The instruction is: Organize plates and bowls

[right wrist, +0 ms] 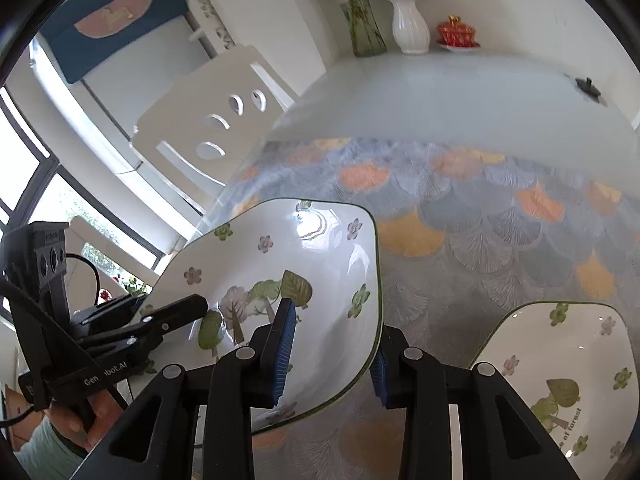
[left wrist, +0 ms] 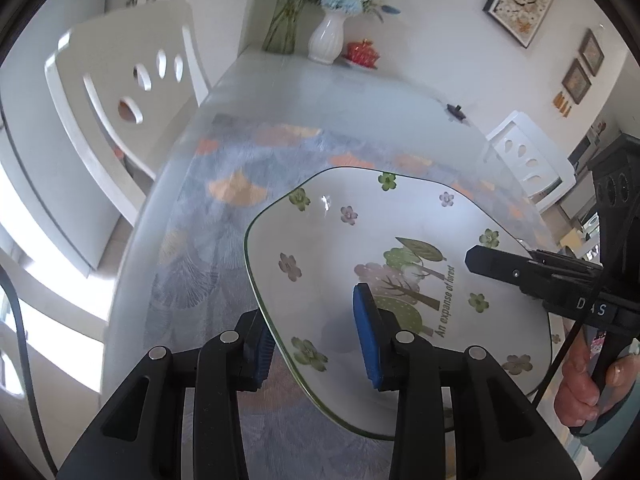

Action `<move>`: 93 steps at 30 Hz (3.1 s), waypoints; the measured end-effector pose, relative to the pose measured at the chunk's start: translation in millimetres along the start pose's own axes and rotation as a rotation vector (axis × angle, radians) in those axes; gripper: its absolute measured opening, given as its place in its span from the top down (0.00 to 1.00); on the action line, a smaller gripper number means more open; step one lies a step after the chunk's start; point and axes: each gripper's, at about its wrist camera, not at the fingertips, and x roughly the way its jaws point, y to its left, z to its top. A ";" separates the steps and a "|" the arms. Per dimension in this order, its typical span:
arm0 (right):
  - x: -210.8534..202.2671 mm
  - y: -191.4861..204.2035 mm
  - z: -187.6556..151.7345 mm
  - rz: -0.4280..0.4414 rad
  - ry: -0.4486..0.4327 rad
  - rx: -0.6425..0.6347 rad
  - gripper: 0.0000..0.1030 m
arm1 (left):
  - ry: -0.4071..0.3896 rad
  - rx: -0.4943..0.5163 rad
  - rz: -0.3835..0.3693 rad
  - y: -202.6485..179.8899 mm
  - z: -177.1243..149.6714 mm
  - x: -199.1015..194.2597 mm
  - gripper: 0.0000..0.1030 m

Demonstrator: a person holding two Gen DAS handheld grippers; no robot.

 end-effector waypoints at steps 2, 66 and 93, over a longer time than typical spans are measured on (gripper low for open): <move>-9.4 6.2 -2.7 -0.004 -0.018 -0.025 0.67 | -0.022 0.011 0.004 -4.8 0.1 -9.4 0.69; -101.9 89.7 -238.5 -0.012 0.159 -0.098 0.68 | 0.085 -0.033 0.037 -45.3 -225.8 -148.0 0.69; -152.1 56.9 -186.4 -0.026 0.110 0.111 0.65 | -0.020 -0.047 0.026 -44.5 -190.2 -186.8 0.70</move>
